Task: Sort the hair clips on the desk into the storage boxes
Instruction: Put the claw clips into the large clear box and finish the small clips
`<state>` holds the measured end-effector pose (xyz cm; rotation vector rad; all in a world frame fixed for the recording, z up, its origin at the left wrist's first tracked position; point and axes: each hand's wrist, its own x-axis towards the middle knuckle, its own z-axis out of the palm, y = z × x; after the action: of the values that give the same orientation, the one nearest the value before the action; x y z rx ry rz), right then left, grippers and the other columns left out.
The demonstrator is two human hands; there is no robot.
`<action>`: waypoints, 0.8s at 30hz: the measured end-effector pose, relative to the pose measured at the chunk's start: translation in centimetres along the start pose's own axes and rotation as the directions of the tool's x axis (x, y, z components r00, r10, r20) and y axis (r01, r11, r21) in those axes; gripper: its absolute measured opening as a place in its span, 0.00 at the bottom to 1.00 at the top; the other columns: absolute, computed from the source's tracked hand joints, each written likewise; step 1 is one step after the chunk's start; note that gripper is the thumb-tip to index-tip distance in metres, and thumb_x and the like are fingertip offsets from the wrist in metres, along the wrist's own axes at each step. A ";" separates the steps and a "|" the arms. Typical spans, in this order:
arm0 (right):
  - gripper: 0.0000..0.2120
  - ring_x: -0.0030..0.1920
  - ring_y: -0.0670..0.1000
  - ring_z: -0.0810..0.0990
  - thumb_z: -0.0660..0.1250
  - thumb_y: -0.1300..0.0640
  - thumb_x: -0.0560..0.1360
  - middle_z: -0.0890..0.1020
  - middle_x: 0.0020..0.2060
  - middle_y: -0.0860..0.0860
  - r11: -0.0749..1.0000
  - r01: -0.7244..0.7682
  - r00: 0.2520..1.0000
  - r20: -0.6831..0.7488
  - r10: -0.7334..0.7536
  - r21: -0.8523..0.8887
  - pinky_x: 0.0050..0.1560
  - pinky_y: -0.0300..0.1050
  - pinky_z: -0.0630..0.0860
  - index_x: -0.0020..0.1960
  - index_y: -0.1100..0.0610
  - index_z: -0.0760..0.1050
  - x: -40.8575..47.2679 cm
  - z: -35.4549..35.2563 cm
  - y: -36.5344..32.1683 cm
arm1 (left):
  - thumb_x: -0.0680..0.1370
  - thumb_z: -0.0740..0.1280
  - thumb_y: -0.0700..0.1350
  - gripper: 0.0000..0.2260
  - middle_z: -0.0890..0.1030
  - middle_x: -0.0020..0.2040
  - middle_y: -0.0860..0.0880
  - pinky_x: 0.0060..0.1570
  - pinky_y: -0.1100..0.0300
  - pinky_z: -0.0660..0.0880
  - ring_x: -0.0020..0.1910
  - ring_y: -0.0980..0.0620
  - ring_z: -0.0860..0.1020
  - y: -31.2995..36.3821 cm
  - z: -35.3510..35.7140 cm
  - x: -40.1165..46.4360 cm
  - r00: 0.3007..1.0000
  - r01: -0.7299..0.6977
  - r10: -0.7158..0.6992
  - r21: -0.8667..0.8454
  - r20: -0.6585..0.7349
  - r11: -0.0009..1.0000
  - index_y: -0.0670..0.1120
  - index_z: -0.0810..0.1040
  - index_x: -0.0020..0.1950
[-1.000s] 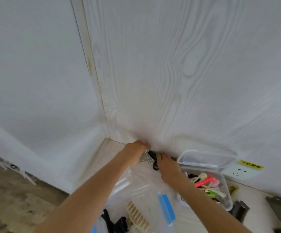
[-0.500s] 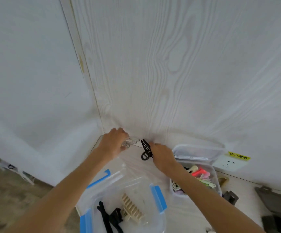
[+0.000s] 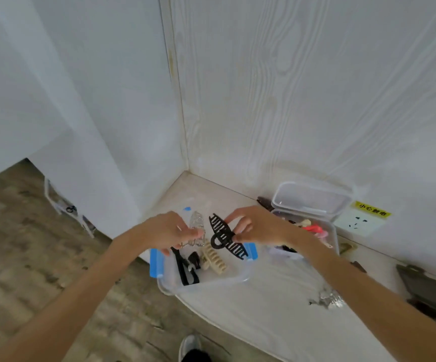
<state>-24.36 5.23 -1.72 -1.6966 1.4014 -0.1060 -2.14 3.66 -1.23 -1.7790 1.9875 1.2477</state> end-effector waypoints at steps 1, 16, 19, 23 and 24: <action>0.18 0.49 0.47 0.81 0.70 0.60 0.72 0.84 0.50 0.51 0.997 -0.015 1.000 -0.012 0.014 -0.075 0.58 0.45 0.74 0.61 0.53 0.74 0.2 1.1 0.1 | 0.75 0.59 0.65 0.20 0.83 0.48 0.47 0.45 0.58 0.78 0.41 0.51 0.82 -0.2 1.2 0.0 0.998 0.043 -0.039 0.106 -0.047 0.993 0.49 0.75 0.46; 0.09 0.42 0.45 0.79 0.64 0.56 0.74 0.83 0.41 0.44 0.986 -0.132 0.854 -0.517 0.061 -0.100 0.48 0.40 0.76 0.51 0.48 0.80 -7.3 3.4 7.7 | 0.80 0.57 0.51 0.10 0.80 0.55 0.56 0.48 0.57 0.70 0.54 0.51 0.78 4.6 8.2 0.4 0.842 -0.108 0.328 0.462 -0.428 0.880 0.56 0.75 0.58; 0.10 0.47 0.50 0.81 0.62 0.58 0.74 0.83 0.44 0.47 0.946 -0.325 0.767 -0.584 0.266 0.004 0.49 0.43 0.76 0.49 0.49 0.81 -10.6 1.5 13.2 | 0.78 0.59 0.48 0.09 0.81 0.51 0.57 0.44 0.59 0.70 0.51 0.54 0.79 8.7 11.0 1.6 0.793 -0.315 0.470 0.399 -0.387 0.861 0.57 0.77 0.53; 0.14 0.52 0.55 0.80 0.58 0.60 0.75 0.82 0.55 0.50 0.845 -0.531 0.690 -0.610 0.390 -0.061 0.51 0.44 0.73 0.54 0.49 0.80 -14.1 1.3 19.3 | 0.78 0.61 0.47 0.09 0.81 0.53 0.58 0.49 0.59 0.75 0.52 0.58 0.79 12.3 17.1 3.7 0.779 -0.555 0.607 0.274 -0.160 0.785 0.56 0.77 0.55; 0.15 0.55 0.54 0.79 0.59 0.60 0.76 0.80 0.58 0.51 0.833 -0.549 0.689 -0.603 0.402 -0.072 0.54 0.43 0.72 0.58 0.50 0.77 -14.7 1.6 20.6 | 0.79 0.61 0.46 0.10 0.80 0.56 0.58 0.51 0.61 0.74 0.54 0.59 0.78 13.0 18.8 4.3 0.774 -0.584 0.623 0.253 -0.112 0.771 0.56 0.77 0.58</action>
<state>-43.85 19.25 -9.76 -1.4803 2.3723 -0.1523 -21.90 12.42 -9.92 -1.2188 2.8331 0.9736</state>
